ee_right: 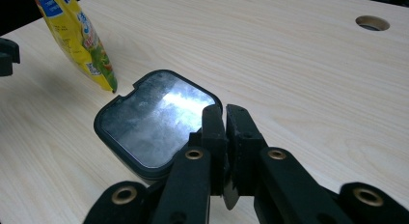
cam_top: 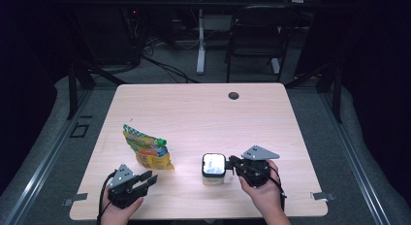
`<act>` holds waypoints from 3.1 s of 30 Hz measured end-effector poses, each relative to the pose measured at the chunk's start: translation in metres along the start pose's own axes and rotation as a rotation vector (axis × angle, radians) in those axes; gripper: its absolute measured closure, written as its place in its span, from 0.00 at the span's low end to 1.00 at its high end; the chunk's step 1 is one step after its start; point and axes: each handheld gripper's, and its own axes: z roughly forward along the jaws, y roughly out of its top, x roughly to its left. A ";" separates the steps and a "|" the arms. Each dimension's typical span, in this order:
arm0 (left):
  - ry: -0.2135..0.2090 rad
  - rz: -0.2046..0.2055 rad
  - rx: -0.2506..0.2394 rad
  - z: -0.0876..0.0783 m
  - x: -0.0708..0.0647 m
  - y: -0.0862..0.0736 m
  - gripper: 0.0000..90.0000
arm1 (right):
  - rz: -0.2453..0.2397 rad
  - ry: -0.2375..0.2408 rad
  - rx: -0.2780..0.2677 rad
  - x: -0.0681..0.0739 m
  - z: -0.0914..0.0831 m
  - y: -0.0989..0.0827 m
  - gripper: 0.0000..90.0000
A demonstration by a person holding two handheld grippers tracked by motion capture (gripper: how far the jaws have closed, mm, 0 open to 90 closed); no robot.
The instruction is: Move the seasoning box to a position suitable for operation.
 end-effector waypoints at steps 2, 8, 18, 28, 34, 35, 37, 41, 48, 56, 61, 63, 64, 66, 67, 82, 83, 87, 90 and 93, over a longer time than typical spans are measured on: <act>-0.004 0.008 0.009 0.001 -0.002 0.001 0.78 | 0.004 0.005 0.006 0.001 0.000 0.000 0.95; -0.008 0.027 0.018 0.005 -0.009 0.004 0.78 | 0.003 -0.010 0.005 0.004 0.002 -0.002 0.93; -0.031 0.068 0.039 0.018 -0.022 0.011 0.81 | 0.010 -0.015 0.027 0.004 0.007 -0.006 0.95; -0.062 0.077 0.037 0.036 -0.035 0.026 0.87 | 0.023 -0.018 0.018 0.004 0.007 -0.007 0.96; -0.073 0.077 0.031 0.046 -0.041 0.033 0.93 | 0.026 -0.019 0.010 0.004 0.007 -0.009 0.96; -0.076 0.079 0.032 0.047 -0.042 0.034 0.94 | 0.027 -0.020 0.008 0.004 0.006 -0.009 0.96; -0.079 0.086 0.034 0.049 -0.044 0.037 0.94 | 0.031 -0.018 0.008 0.003 0.006 -0.009 0.96; -0.083 0.094 0.033 0.054 -0.048 0.040 0.96 | 0.040 -0.018 0.008 0.002 0.006 -0.010 0.96; -0.092 0.102 0.034 0.058 -0.052 0.044 0.99 | 0.081 -0.011 -0.002 0.000 0.007 -0.011 0.96; -0.106 0.112 0.032 0.062 -0.056 0.046 1.00 | 0.122 0.005 -0.010 -0.003 0.007 -0.012 0.96; -0.129 0.124 0.038 0.066 -0.063 0.047 1.00 | 0.133 0.009 -0.012 -0.004 0.007 -0.012 0.96; -0.141 0.124 0.042 0.069 -0.065 0.047 1.00 | 0.134 0.012 -0.014 -0.004 0.007 -0.012 0.96; -0.144 0.129 0.044 0.070 -0.066 0.047 1.00 | 0.135 0.013 -0.014 -0.004 0.007 -0.012 0.97; -0.150 0.126 0.048 0.073 -0.068 0.046 1.00 | 0.135 0.013 -0.014 -0.004 0.007 -0.012 0.97; -0.156 0.131 0.058 0.074 -0.069 0.046 1.00 | 0.135 0.013 -0.014 -0.004 0.007 -0.012 0.96; -0.187 0.144 0.080 0.088 -0.081 0.047 1.00 | 0.136 0.012 -0.019 -0.004 0.007 -0.013 0.96; -0.183 0.141 0.076 0.088 -0.081 0.047 1.00 | 0.135 0.011 -0.018 -0.004 0.007 -0.013 0.96; -0.198 0.131 0.067 0.087 -0.080 0.049 1.00 | 0.135 0.012 -0.019 -0.004 0.007 -0.013 0.96; -0.192 0.138 0.066 0.086 -0.081 0.050 1.00 | 0.142 0.013 -0.019 -0.004 0.007 -0.013 0.96; -0.196 0.132 0.061 0.086 -0.080 0.051 1.00 | 0.142 0.014 -0.019 -0.004 0.007 -0.013 0.96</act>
